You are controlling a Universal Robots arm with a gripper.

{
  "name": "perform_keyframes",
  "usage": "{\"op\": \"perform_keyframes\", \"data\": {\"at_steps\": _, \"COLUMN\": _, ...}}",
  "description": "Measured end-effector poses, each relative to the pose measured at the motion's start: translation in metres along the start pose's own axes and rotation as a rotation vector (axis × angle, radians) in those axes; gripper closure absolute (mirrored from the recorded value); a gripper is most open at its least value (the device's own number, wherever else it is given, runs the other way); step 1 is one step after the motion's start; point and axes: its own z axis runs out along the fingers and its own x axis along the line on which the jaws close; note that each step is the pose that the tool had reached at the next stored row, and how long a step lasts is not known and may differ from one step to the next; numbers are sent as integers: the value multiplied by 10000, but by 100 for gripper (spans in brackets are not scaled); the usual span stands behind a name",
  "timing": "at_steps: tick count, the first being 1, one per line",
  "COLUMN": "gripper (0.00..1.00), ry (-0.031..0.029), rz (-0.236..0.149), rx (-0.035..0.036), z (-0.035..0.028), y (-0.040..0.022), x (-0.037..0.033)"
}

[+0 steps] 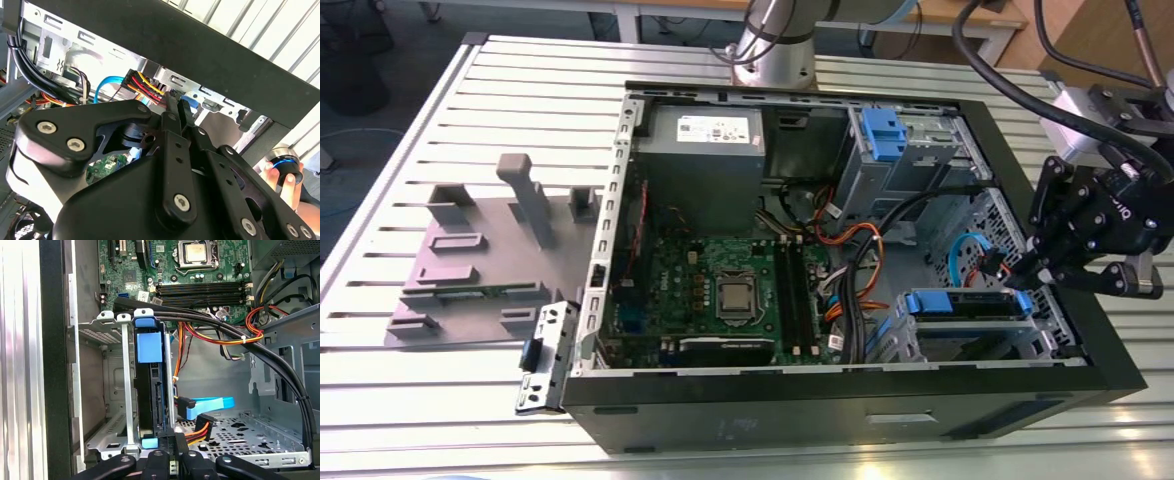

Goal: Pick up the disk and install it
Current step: 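Insert the disk into the insertion slot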

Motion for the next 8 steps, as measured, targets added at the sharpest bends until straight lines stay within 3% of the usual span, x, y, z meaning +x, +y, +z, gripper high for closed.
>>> {"op": "perform_keyframes", "data": {"at_steps": 5, "gripper": 83, "ry": -1, "rz": -1, "rx": 1, "z": 0, "y": 1, "x": 0}}
{"op": "perform_keyframes", "data": {"at_steps": 8, "gripper": 83, "ry": -11, "rz": -2, "rx": 36, "z": -18, "y": 37, "x": 2}}
